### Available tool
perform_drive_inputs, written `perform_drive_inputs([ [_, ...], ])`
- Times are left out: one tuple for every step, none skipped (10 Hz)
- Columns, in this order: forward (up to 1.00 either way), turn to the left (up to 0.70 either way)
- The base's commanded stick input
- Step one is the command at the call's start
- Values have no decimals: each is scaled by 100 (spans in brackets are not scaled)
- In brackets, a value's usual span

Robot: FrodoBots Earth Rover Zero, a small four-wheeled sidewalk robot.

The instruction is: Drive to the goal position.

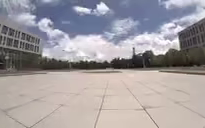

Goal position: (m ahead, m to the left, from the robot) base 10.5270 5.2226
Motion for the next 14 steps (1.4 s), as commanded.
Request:
perform_drive_inputs([
  [70,0],
  [70,0],
  [70,0],
  [70,0],
  [70,0],
  [70,0],
  [70,0],
  [70,0],
  [70,1],
  [70,9],
  [70,14],
  [70,6],
  [70,-5],
  [70,-11],
])
